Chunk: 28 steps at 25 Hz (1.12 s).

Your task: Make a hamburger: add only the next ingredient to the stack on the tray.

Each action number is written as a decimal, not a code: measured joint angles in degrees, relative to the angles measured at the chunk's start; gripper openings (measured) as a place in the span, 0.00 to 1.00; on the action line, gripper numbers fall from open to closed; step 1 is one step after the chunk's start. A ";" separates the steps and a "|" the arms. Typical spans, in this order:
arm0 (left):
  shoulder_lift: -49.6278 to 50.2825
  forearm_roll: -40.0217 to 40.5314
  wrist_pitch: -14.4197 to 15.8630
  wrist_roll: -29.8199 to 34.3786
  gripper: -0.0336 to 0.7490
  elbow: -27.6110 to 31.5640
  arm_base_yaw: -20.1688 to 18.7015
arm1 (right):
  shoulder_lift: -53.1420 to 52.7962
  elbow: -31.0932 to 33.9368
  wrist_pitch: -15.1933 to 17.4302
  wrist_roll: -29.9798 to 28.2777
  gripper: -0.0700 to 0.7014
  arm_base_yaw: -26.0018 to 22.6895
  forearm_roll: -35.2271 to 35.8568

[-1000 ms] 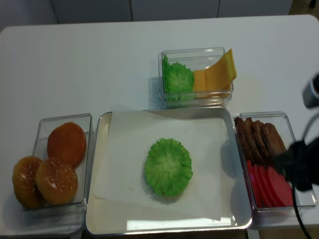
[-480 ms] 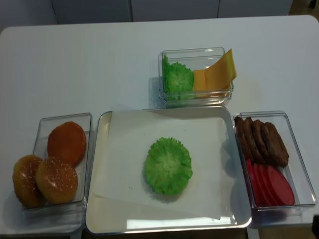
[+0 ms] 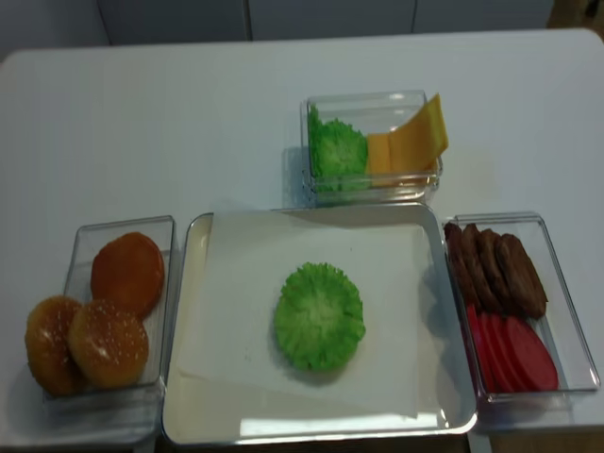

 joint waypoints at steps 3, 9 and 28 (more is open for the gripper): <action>0.00 0.00 0.00 0.00 0.50 0.00 0.00 | 0.00 0.24 -0.74 0.00 0.70 -0.02 -3.10; 0.00 0.00 0.00 0.00 0.50 0.00 0.00 | 0.00 3.78 -2.87 1.12 0.71 -0.12 -4.26; 0.00 0.00 0.00 0.00 0.50 0.00 0.00 | 0.00 4.04 -4.01 1.33 0.70 -0.25 -4.26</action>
